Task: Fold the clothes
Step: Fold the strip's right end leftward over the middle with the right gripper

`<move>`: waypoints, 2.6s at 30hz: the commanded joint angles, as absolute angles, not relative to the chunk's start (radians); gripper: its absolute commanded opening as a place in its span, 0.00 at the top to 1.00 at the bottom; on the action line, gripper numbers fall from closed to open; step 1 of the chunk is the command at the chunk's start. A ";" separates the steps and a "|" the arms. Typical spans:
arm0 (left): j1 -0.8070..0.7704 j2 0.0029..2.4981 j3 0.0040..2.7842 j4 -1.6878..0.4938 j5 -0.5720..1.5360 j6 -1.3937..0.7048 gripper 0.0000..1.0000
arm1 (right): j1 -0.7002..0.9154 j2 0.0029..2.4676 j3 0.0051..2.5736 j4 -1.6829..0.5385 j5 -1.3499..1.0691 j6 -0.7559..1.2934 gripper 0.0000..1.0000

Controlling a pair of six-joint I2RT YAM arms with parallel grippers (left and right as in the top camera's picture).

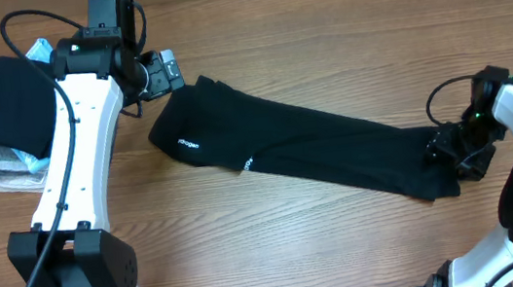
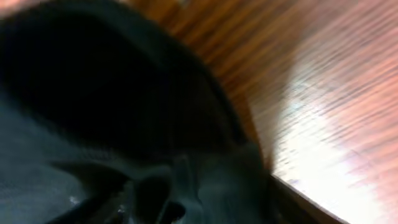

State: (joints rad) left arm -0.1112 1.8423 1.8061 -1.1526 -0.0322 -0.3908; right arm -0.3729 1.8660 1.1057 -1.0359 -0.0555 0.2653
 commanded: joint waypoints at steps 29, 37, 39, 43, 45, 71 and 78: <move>-0.112 1.863 1.802 -1.203 -0.078 -0.370 0.00 | -0.598 1.845 1.607 -1.496 -0.172 0.250 0.96; -0.112 1.863 1.802 -1.203 -0.078 -0.370 0.00 | -0.382 1.788 1.612 -1.580 -0.293 0.208 0.96; -0.112 1.863 1.802 -1.203 -0.078 -0.370 0.00 | -0.313 1.788 1.611 -1.576 -0.313 0.209 0.96; -0.112 1.863 1.802 -1.203 -0.078 -0.370 0.00 | -0.178 1.788 1.600 -1.546 -0.310 0.241 0.96; -0.112 1.863 1.802 -1.203 -0.078 -0.371 0.00 | -0.117 1.788 1.584 -1.517 -0.303 0.279 0.96; -0.112 1.863 1.802 -1.204 -0.078 -0.370 0.00 | 0.130 1.789 1.377 -1.045 -0.536 0.128 0.38; -0.112 1.863 1.802 -1.204 -0.078 -0.371 0.00 | -0.007 1.774 1.470 -1.230 -0.556 0.078 0.31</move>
State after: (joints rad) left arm -0.1112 1.8507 1.8061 -1.2045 -0.0650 -0.3862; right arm 0.0513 1.8164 1.4364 -1.1904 -0.5102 0.1406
